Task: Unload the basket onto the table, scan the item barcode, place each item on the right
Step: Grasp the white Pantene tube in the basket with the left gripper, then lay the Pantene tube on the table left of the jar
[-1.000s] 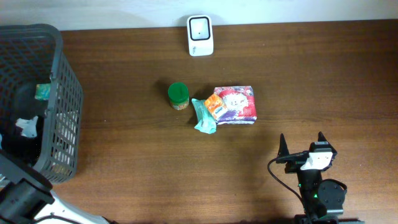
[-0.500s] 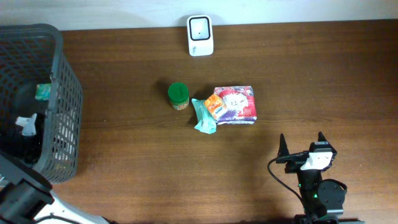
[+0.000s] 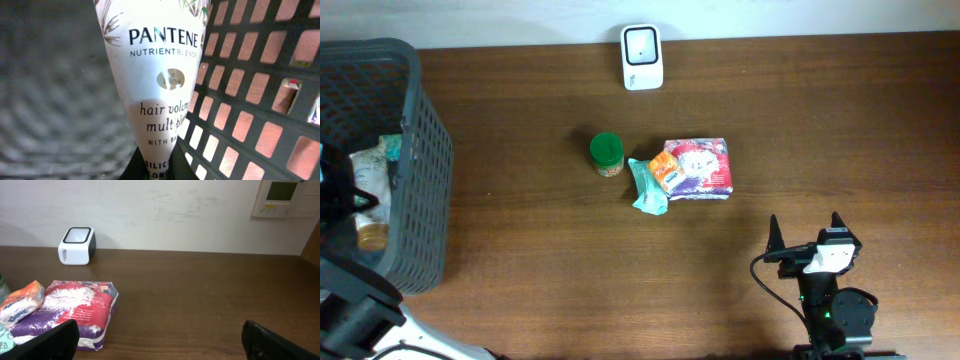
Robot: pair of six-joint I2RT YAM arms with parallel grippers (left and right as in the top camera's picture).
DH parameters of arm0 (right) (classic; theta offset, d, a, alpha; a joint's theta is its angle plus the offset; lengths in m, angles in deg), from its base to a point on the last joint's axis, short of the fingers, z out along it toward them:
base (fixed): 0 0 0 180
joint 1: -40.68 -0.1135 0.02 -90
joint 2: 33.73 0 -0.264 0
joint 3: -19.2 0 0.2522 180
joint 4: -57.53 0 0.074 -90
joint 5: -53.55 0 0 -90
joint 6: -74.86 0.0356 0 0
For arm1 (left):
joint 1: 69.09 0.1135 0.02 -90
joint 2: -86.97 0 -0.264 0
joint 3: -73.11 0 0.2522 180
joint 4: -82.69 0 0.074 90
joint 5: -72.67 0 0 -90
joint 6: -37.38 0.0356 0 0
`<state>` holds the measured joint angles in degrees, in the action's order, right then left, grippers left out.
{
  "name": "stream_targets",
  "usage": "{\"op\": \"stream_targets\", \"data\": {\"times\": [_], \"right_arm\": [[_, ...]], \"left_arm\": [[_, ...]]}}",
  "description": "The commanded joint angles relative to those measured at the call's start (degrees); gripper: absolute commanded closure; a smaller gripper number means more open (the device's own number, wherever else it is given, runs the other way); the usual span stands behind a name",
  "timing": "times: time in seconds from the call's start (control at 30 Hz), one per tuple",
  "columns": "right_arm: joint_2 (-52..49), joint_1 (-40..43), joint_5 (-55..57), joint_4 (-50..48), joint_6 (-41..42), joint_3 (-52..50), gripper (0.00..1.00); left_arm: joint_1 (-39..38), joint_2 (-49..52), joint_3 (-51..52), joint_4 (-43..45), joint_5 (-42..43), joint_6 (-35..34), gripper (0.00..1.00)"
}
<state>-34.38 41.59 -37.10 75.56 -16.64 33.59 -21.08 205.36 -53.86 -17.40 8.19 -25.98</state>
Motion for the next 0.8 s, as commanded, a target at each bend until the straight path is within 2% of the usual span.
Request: {"op": "stream_targets", "data": {"times": [0.0,0.1,0.2,0.3,0.4,0.5,0.57,0.6,0.77], "right_arm": [[0.33,-0.52,0.48,0.39,0.26,-0.31,0.02],[0.33,-0.52,0.48,0.39,0.26,-0.31,0.01],[0.33,-0.52,0.48,0.39,0.26,-0.31,0.01],[0.33,-0.52,0.48,0.39,0.26,-0.31,0.01],[0.33,-0.52,0.48,0.39,0.26,-0.31,0.01],[0.33,-0.52,0.48,0.39,0.24,-0.31,0.01],[0.33,-0.52,0.48,0.39,0.26,-0.31,0.01],[0.33,-0.52,0.48,0.39,0.24,-0.31,0.01],[0.33,-0.52,0.48,0.39,0.26,-0.31,0.01]], "left_arm": [[-0.24,-0.33,-6.23,-0.09,1.73,-2.8,1.0],[-0.24,-0.33,-12.55,-1.14,1.7,-3.08,1.0],[-0.22,-0.33,-23.04,-0.7,1.7,-8.31,1.0],[-0.24,-0.35,-34.93,2.84,3.08,-21.62,1.0],[-0.24,-0.37,-45.4,7.21,18.84,-31.45,1.0],[-0.81,-0.39,-49.96,13.35,34.4,-39.5,1.0],[-3.23,-0.39,-51.06,13.75,36.65,-48.22,1.0],[-5.05,-0.39,-51.06,12.85,36.65,-50.07,1.0],[-19.69,-0.37,-51.06,10.16,33.77,-49.64,1.0]]}}
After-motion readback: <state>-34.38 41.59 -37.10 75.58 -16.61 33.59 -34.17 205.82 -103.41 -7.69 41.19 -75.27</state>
